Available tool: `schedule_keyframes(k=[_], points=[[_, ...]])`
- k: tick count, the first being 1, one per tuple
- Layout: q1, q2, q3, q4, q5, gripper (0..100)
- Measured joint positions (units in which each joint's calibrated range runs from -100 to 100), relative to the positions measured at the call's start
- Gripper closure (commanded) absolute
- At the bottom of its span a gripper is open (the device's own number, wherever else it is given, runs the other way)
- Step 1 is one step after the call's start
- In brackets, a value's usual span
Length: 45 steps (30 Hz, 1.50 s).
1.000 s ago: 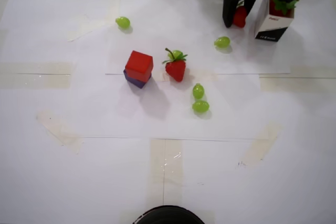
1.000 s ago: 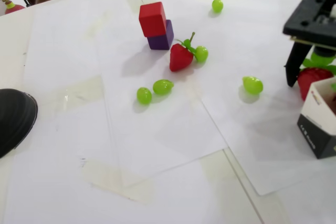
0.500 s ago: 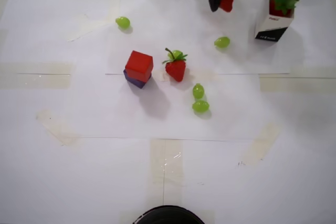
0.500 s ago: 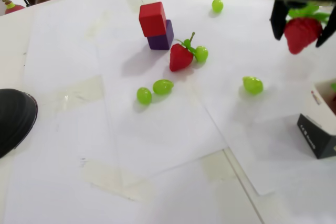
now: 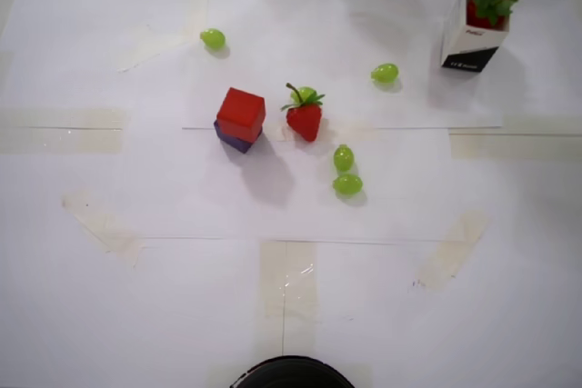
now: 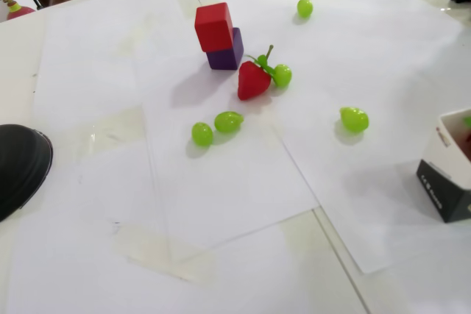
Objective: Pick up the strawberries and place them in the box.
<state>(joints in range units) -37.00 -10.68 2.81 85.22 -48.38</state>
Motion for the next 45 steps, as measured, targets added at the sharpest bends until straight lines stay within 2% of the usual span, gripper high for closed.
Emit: schedule_keyframes(k=[12, 28, 32, 38, 45], points=[[-4.6, 12.9, -0.3, -4.5, -0.7, 89], [-7.2, 20.4, -0.3, -11.2, -1.0, 88], [-7.3, 21.4, 0.6, -15.0, -1.6, 86], [-7.9, 21.4, 3.3, -18.3, -2.2, 75], [-7.9, 21.5, 3.1, -10.8, -3.0, 72]])
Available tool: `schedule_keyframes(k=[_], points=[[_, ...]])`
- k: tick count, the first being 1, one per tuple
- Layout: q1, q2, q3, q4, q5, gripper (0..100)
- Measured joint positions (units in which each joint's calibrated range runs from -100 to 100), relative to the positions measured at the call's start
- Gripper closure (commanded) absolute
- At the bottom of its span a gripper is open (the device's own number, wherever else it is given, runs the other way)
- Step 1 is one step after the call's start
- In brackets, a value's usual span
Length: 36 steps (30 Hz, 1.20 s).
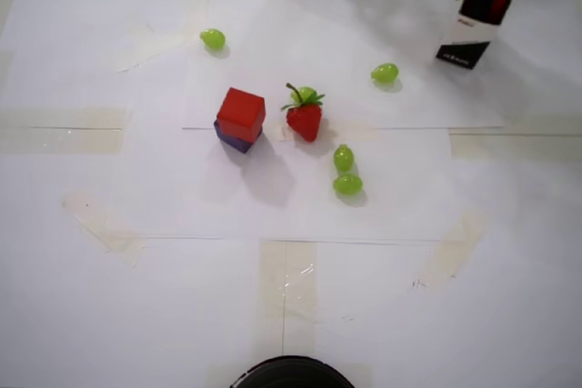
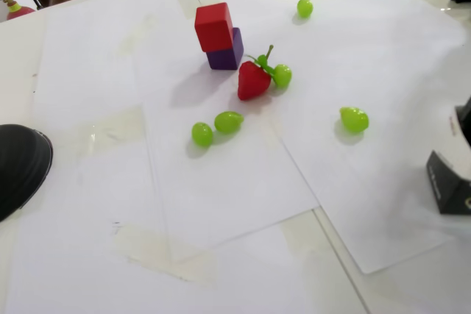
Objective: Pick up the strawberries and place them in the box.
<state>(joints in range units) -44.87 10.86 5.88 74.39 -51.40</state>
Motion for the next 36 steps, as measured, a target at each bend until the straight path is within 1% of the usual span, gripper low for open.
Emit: schedule_keyframes(k=[4, 8, 14, 20, 21, 22, 23, 28, 31, 36], points=[[1.8, 0.0, -2.7, 9.9, -0.2, 70], [3.1, -0.5, -6.2, 14.9, -0.1, 67], [3.4, -1.2, -8.3, 14.4, 0.4, 59], [1.4, -1.2, -8.7, 11.5, 0.0, 57], [1.0, -1.2, -9.0, 11.1, -0.1, 58], [0.6, -1.2, -9.7, 10.6, -0.4, 62], [0.3, -1.2, -10.3, 10.3, -0.7, 70], [-0.5, -1.2, -11.9, 6.9, -1.4, 81], [-1.0, -1.2, -12.2, 6.9, -1.4, 83], [-1.1, -1.2, -12.4, 9.5, -1.4, 83]])
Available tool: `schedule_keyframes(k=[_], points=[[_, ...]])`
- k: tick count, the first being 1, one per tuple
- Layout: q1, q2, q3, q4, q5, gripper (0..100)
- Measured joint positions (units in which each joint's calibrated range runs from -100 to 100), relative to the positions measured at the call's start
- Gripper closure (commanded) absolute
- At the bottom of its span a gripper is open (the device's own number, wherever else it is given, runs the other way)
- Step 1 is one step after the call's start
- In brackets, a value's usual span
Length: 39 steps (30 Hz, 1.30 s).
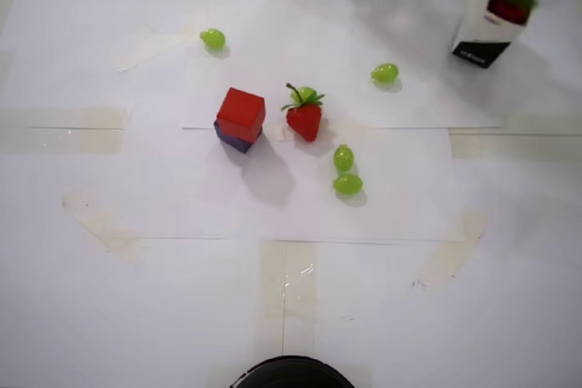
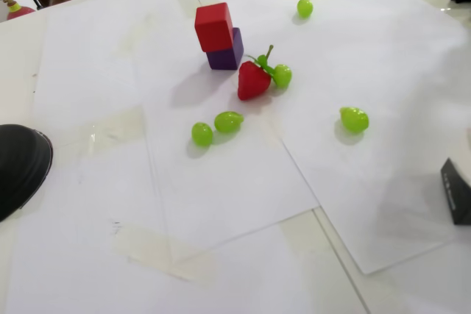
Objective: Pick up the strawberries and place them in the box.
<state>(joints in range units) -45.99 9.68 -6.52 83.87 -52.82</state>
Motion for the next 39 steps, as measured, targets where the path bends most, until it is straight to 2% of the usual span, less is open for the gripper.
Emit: schedule_keyframes(k=[14, 28, 33, 39], points=[[0.1, 0.0, -1.6, 4.7, 0.3, 83], [0.6, 0.0, -1.6, 7.9, 0.3, 97], [3.7, 0.0, -1.6, 10.6, 0.8, 98], [12.4, -4.7, -4.9, 14.2, 6.1, 99]])
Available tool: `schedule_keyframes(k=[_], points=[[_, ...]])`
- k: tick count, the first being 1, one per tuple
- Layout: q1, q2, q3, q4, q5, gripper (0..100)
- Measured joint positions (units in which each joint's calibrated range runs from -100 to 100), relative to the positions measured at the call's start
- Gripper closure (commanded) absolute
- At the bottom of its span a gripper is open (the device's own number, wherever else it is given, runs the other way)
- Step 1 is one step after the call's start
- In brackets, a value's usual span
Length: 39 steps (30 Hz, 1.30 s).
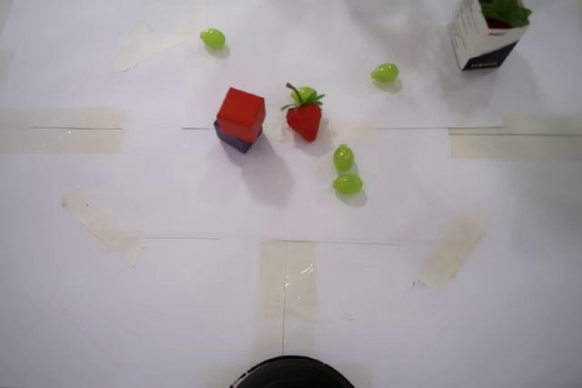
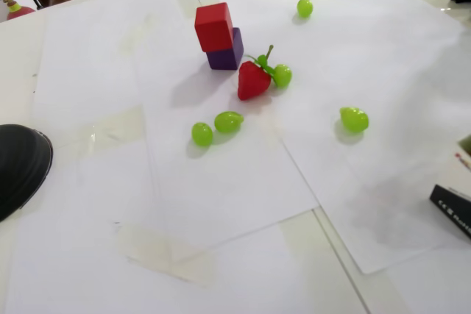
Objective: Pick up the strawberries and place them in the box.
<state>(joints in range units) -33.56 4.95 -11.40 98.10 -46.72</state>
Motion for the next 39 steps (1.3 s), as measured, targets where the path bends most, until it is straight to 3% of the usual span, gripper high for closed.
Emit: schedule_keyframes(k=[14, 23, 39], points=[[16.4, -10.4, -1.9, -1.4, 3.4, 98], [19.3, -10.5, 14.8, -22.7, 6.1, 100], [25.3, -1.8, 25.0, -38.7, 9.3, 100]])
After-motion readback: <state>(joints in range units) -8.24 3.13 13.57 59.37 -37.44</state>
